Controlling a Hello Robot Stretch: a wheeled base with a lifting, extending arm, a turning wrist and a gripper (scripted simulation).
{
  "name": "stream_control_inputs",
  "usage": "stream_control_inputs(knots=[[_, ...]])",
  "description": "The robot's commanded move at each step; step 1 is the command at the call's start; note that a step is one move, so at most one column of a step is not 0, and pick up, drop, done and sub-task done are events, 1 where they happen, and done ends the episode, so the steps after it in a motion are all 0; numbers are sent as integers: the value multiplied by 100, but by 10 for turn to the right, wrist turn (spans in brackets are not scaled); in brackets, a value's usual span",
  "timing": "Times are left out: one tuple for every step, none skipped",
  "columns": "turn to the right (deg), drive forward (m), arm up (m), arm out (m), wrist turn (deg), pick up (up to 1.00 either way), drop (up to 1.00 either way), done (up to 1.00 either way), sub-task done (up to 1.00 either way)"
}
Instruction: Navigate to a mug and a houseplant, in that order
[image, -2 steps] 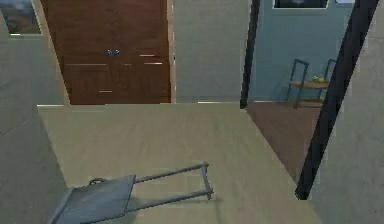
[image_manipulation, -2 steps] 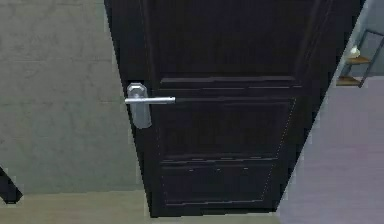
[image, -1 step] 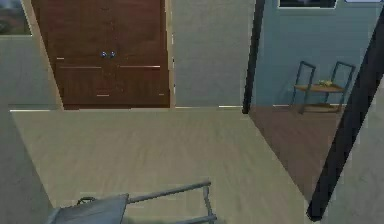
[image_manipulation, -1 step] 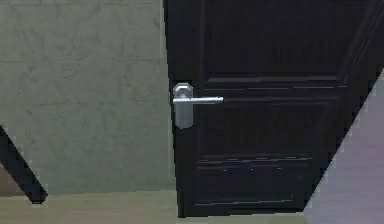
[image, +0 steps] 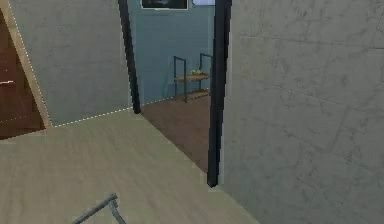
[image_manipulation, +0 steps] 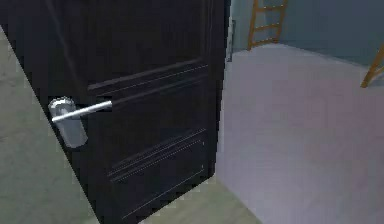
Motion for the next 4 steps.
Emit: stream_control_inputs(knots=[[0,75,0,0,0,0,0,0,0],[-330,0,0,0,0,0,0,0,0],[0,70,0,0,0,0,0,0,0],[450,0,0,0,0,0,0,0,0]])
